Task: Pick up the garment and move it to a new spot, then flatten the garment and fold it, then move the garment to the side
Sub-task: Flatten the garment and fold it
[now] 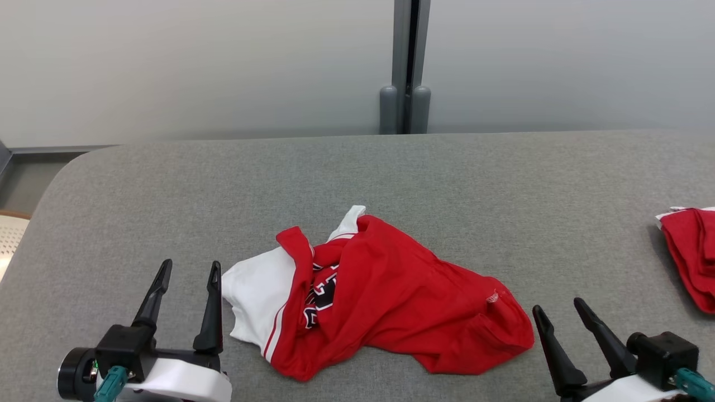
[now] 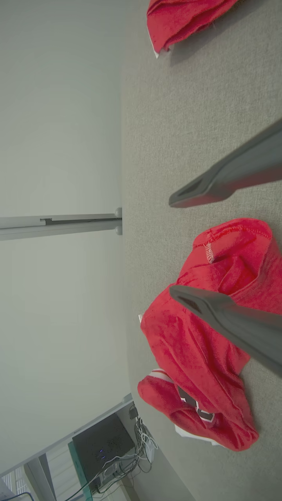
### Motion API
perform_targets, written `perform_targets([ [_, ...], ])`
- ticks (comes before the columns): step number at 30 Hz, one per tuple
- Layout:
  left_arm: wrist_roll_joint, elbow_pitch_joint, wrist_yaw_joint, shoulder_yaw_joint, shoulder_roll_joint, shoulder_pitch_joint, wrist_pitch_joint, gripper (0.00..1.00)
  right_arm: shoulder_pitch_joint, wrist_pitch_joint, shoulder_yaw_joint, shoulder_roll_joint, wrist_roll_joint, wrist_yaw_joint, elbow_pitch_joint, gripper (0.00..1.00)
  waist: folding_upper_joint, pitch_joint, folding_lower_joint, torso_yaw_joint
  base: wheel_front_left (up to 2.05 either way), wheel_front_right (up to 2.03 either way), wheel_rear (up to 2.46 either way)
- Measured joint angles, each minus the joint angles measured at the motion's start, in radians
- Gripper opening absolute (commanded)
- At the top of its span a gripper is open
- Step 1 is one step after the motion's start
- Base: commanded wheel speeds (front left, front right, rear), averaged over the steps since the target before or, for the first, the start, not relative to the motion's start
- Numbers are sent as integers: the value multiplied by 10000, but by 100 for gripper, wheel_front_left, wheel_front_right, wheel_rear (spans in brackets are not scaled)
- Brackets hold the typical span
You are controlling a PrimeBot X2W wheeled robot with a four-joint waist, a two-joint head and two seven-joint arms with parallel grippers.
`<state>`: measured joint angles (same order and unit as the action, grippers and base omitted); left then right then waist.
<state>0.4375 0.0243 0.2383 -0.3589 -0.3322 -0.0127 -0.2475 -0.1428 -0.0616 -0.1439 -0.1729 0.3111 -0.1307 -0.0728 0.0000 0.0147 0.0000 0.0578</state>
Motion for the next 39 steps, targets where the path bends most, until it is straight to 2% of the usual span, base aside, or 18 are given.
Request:
perform_targets([
  [7, -194, -96, -92, -113, 222, -501, -82, 100, 595, 90, -1264, -90, 499, 0, 1718, 100, 0, 445, 0, 592, 0, 0, 0],
  [13, -324, 10, -142, -100, 345, -770, -102, 100, 1353, -4, -1896, -73, 719, 0, 3030, 100, 0, 873, 0, 951, 0, 0, 0],
  [14, -326, 19, -142, -90, 374, -795, -117, 100, 1432, -19, -1965, -67, 815, 0, 3193, 75, 0, 927, 0, 974, 0, 0, 0],
  [15, -332, 23, -144, -79, 399, -802, -127, 100, 1497, -15, -2000, -82, 897, 0, 3279, 34, 0, 976, 0, 983, 0, 0, 0],
  [16, -349, 27, -144, -59, 416, -811, -127, 100, 1582, 2, -1998, -100, 932, 0, 3335, 0, 0, 1019, 0, 980, 0, 0, 0],
  [21, -401, 25, -144, 79, 522, -835, -142, 100, 1741, 412, -1599, -228, 1047, 0, 3032, 0, 0, 1078, 0, 773, 0, 0, 0],
  [27, -495, -96, -140, 309, 531, -815, -144, 100, 1515, 999, -153, -393, 821, 0, 1916, 0, 0, 1066, 0, 354, 0, 0, 0],
  [31, -581, -142, -180, 353, 570, -806, -159, 100, 1061, 918, 646, -401, 715, 0, 1776, 0, 0, 1086, 0, 81, 0, 0, 0],
  [34, -600, -140, -232, 364, 602, -821, -159, 100, 601, 748, 936, -274, 803, 0, 2098, 0, 0, 1128, 0, -32, 0, 0, 0],
  [39, -663, -130, -259, 445, 635, -823, -159, 100, -12, 892, 982, -58, 1206, -4, 3547, 0, 0, 1142, 0, -141, 0, 0, 0],
])
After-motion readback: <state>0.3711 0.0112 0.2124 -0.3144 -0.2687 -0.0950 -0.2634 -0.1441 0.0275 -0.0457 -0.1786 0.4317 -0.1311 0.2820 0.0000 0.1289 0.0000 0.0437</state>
